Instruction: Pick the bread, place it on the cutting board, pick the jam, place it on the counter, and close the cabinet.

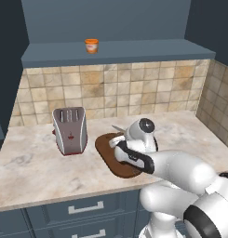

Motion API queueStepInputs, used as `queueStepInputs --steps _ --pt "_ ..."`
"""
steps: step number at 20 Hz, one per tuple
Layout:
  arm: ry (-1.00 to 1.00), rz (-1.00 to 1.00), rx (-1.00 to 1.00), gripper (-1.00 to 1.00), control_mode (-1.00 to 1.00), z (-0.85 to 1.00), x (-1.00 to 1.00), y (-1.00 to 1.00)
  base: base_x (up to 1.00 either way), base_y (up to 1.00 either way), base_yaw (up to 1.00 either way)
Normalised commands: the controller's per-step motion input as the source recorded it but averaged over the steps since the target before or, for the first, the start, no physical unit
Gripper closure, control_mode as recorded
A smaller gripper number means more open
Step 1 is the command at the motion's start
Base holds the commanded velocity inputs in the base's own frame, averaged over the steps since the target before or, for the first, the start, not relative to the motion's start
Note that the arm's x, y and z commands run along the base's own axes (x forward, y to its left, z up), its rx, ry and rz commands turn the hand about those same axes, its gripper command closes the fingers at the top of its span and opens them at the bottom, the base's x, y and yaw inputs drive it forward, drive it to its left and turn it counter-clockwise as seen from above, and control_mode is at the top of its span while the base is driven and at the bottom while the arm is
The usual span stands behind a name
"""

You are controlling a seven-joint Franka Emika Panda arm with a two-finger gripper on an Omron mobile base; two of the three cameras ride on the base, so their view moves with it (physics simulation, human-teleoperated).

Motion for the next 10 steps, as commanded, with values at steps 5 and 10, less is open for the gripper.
queueStepInputs --steps 5,10 --pt "0.00 0.00 0.00 1.00 -1.00 -0.22 0.18 0.04 0.00 0.00 0.00" --pt "0.00 0.00 0.00 1.00 -1.00 -0.19 0.13 0.05 0.00 0.00 0.00"
